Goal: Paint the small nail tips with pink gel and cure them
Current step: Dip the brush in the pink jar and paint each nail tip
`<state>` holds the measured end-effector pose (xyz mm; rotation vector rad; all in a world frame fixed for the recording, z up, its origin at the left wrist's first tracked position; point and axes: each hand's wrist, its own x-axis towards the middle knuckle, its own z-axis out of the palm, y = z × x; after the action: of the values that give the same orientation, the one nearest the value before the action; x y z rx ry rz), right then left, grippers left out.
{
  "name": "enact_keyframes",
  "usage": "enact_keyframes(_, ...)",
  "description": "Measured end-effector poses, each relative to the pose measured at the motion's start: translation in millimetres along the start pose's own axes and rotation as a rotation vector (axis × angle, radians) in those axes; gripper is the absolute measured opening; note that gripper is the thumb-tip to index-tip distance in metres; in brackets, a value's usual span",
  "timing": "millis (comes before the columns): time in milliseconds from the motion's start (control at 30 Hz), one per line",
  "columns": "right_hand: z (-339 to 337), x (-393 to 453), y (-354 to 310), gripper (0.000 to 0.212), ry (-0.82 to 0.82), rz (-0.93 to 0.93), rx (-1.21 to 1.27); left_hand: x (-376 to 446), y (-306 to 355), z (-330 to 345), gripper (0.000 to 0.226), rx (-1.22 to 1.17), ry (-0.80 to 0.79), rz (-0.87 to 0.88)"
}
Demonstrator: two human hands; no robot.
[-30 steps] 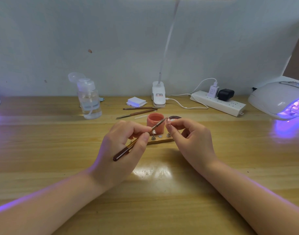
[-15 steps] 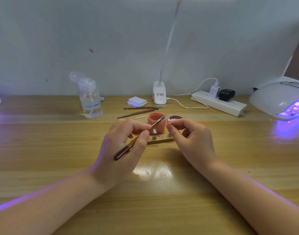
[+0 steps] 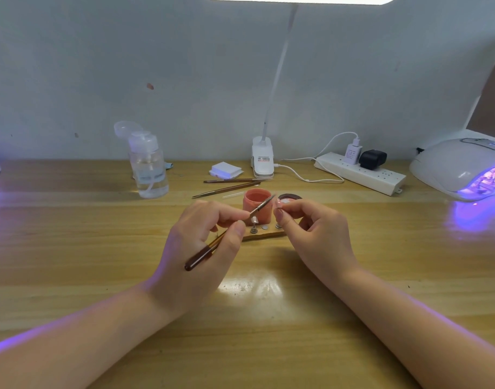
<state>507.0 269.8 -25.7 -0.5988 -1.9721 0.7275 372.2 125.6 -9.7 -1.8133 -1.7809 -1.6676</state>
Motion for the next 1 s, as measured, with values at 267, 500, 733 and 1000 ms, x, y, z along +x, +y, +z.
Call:
enact_keyframes(267,0.1,0.3,0.0,0.009,-0.008,0.010,0.005,-1.3,1.6,-1.2,0.016,-0.061,0.003,-0.023)
enact_keyframes(500,0.0,0.5,0.0,0.007,-0.002,0.017,-0.001,9.9,5.5,-4.2,0.017,-0.162,0.003,-0.072)
enact_keyframes(733,0.8,1.0,-0.7,0.006,0.008,0.018,-0.001,96.1,6.8,-13.8,0.019,0.038,0.007,-0.457)
enact_keyframes(1000,1.9,0.5,-1.5,0.005,0.037,0.013,-0.003,143.8,1.2,19.7,0.017,0.162,-0.406,-0.688)
